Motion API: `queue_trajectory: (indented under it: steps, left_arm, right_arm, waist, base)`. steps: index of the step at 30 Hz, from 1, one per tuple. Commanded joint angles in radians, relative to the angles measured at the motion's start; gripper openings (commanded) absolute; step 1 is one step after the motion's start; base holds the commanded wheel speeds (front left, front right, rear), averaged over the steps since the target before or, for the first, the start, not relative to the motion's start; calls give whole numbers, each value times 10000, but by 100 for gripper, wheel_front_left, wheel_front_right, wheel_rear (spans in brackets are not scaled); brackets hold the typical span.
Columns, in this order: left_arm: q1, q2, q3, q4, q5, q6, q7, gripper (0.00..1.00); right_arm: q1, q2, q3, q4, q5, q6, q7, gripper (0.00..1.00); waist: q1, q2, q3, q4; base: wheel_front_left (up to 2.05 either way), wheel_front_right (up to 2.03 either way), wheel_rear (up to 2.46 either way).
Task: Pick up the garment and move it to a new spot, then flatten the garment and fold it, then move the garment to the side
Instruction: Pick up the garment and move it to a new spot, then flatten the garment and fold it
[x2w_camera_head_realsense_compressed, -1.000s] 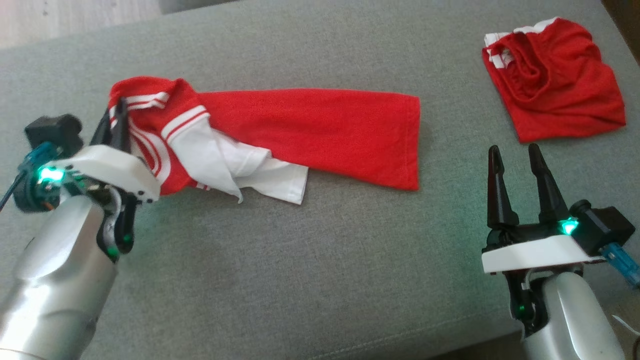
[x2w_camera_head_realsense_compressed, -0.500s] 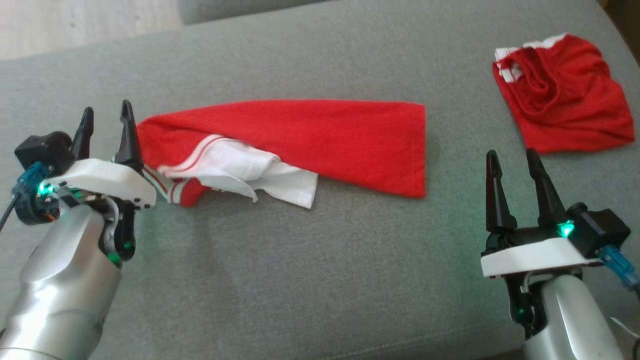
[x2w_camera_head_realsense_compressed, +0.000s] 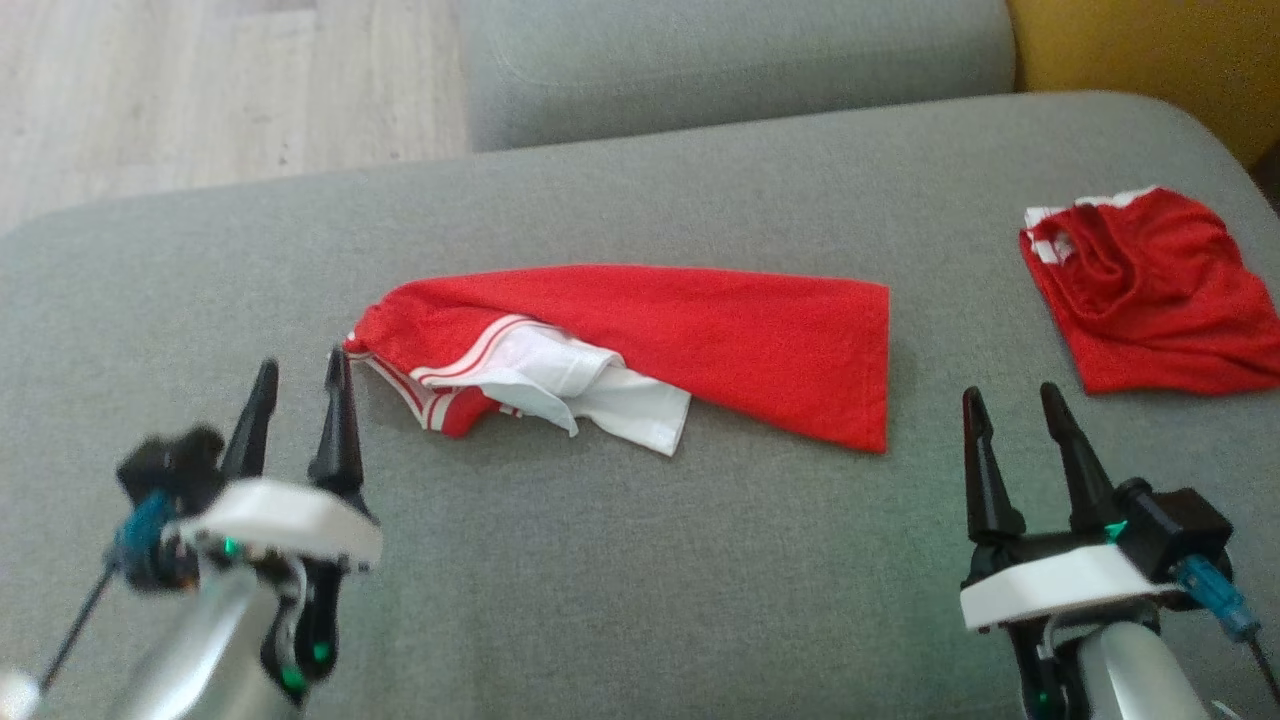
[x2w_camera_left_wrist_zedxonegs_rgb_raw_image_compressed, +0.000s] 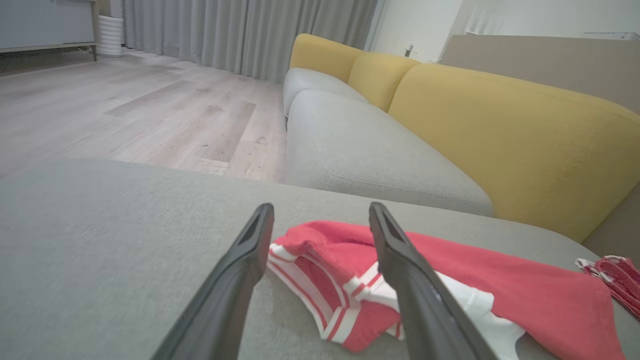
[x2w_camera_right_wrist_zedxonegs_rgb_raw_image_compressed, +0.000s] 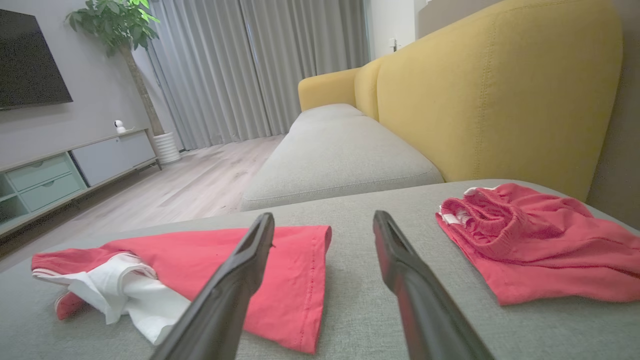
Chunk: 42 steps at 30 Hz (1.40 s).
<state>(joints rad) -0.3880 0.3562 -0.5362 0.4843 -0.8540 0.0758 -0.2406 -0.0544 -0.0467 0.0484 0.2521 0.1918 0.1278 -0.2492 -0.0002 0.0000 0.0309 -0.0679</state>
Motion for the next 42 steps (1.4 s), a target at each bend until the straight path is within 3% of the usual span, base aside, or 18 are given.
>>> queue_trajectory:
  steps: [1, 9, 13, 17, 28, 42]
  left_arm:
    - [-51, 270, 585, -566, -27, 162, -161, 100]
    - [3063, 337, 1514, -3090, 840, 1407, -208, 100]
    - [3966, 151, 1642, -3793, 1370, 1704, -210, 100]
    - [4387, -16, 1676, -4030, 1596, 1704, -210, 100]
    - [4769, -200, 1675, -3504, 2056, 1199, -211, 100]
    - [4895, -502, 1961, -3187, 2354, 990, -212, 100]
  right_arm:
    - [-160, -35, 260, -318, -103, 29, -19, 100]
    - [356, -35, 630, -495, -166, 29, 178, 100]
    - [541, -35, 662, -515, -184, 29, 220, 100]
    - [637, -35, 660, -519, -149, 29, 235, 100]
    - [697, -35, 860, -125, -85, 29, 197, 100]
    - [558, -35, 942, 406, -18, 29, 45, 100]
  waist:
    - [2, 0, -232, 158]
    - [2, 0, -440, 255]
    - [2, 0, -517, 354]
    - [2, 0, -587, 419]
    - [2, 0, -737, 573]
    - [2, 0, -762, 610]
  base:
    - [0, 0, 0]
    - [0, 0, 0]
    - [0, 0, 0]
    - [0, 0, 0]
    - [0, 0, 0]
    - [0, 0, 0]
